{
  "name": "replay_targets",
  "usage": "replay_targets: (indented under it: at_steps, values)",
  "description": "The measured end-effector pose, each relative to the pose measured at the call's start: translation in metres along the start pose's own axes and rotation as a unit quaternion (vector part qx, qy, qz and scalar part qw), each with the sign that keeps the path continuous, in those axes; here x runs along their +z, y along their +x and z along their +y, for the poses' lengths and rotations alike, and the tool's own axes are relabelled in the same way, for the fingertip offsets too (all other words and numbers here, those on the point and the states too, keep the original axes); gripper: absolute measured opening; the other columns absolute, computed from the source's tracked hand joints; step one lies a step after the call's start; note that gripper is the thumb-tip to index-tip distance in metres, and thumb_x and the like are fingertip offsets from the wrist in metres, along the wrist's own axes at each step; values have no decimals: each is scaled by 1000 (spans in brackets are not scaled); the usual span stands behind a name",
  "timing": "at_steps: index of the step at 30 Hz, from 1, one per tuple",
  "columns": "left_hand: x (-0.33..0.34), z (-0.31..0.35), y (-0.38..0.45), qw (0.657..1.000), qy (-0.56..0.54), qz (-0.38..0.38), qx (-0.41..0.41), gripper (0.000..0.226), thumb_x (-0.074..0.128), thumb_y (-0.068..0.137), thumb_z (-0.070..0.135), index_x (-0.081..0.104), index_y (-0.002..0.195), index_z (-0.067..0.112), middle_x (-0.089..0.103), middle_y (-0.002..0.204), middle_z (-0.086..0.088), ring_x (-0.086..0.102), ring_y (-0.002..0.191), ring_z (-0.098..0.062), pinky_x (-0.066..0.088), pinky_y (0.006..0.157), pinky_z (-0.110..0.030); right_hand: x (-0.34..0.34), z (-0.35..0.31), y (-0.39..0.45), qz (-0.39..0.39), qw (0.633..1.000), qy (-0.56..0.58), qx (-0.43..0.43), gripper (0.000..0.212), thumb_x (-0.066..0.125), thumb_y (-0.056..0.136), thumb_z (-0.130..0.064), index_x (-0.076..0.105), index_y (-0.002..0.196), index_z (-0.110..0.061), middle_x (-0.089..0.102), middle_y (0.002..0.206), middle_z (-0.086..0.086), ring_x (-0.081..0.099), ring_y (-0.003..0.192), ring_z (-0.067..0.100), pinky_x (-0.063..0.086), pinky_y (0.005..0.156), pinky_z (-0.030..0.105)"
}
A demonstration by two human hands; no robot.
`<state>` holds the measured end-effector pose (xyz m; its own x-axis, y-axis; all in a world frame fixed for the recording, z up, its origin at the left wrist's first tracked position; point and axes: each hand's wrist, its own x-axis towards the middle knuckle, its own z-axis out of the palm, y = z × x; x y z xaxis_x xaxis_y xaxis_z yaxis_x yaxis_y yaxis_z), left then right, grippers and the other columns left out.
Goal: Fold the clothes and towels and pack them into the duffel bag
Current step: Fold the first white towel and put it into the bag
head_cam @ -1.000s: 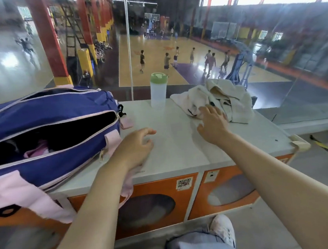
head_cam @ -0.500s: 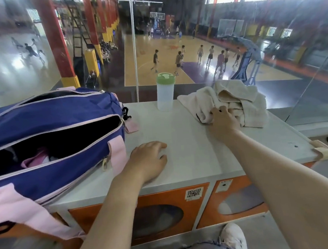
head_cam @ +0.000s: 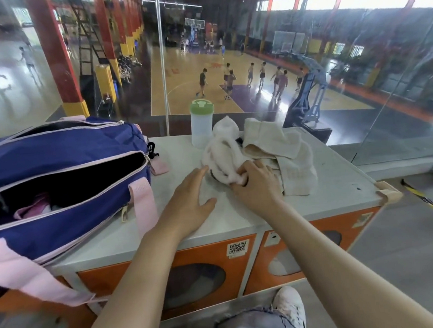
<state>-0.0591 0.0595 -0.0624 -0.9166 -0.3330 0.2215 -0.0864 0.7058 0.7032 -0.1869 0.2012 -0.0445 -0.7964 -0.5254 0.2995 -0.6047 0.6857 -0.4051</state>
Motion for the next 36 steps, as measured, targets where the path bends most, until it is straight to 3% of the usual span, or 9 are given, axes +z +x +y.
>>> replay_targets:
  at_steps: [3, 7, 11, 14, 18, 22, 27, 31, 36]
  values:
    - [7, 5, 1, 999, 8, 33, 41, 70, 63, 90, 31, 26, 150, 35, 18, 160, 8, 18, 145, -12, 22, 114, -31, -5, -8, -20, -33, 997, 37, -62, 34, 55, 80, -45, 49, 111, -32, 57, 114, -4, 52, 104, 21, 46, 87, 41]
    - [18, 2, 2, 995, 50, 45, 67, 46, 62, 90, 26, 50, 134, 31, 52, 133, 7, 46, 124, -16, 42, 97, -30, -16, 0, -20, 37, 992, 65, -97, 59, 49, 78, -26, 42, 136, -30, 47, 138, -5, 48, 118, 21, 45, 96, 41]
    - [15, 6, 0, 989, 106, 78, 73, 13, 48, 97, 24, 58, 105, 29, 57, 101, 12, 53, 93, -11, 41, 70, -28, -19, 21, -3, -15, 993, -113, -14, 66, 51, 80, -32, 33, 143, -35, 33, 149, -2, 31, 133, 28, 32, 107, 44]
    - [1, 11, 3, 993, 20, 111, 34, 18, 38, 101, 20, 52, 91, 26, 57, 83, 11, 54, 76, -11, 40, 63, -28, -17, 35, 11, -59, 990, -123, 37, 58, 45, 83, -40, 37, 141, -36, 41, 145, 1, 34, 133, 28, 30, 108, 47]
    - [-8, 10, 5, 997, -55, 48, 0, 12, 49, 99, 25, 54, 110, 26, 56, 117, 6, 55, 110, -11, 42, 86, -22, -20, 54, 31, -61, 995, -68, 47, 45, 40, 90, -28, 47, 134, -33, 50, 138, 2, 46, 124, 26, 40, 102, 40]
    - [17, 17, 0, 998, 17, -27, 58, 63, 60, 92, 41, 32, 147, 31, 29, 155, 10, 27, 140, -10, 26, 109, -24, -17, 59, 35, -33, 998, 3, 46, 34, 45, 91, -17, 55, 121, -27, 59, 119, -1, 57, 102, 22, 46, 82, 31]
    - [44, 20, 1, 991, 118, 55, 17, 57, 60, 91, 40, 40, 142, 28, 47, 137, 6, 46, 118, -18, 45, 88, -30, -15, 66, 34, -21, 998, 49, 13, 37, 43, 92, -13, 61, 116, -35, 62, 117, -9, 57, 105, 15, 43, 89, 27]
    - [39, 27, -4, 968, 223, 101, 57, 22, 51, 93, 29, 54, 114, 25, 54, 108, 7, 48, 88, -14, 33, 57, -27, -20, 70, 44, -76, 994, -20, 76, 39, 40, 94, -23, 54, 131, -29, 54, 135, -1, 50, 122, 25, 41, 97, 32]
    - [10, 23, -2, 991, 126, 34, -8, 24, 50, 89, 16, 56, 110, 24, 55, 107, 4, 54, 86, -18, 43, 67, -31, -22, 59, 31, 8, 997, 10, 76, 28, 48, 91, -31, 58, 117, -27, 61, 119, -3, 56, 108, 23, 46, 93, 38]
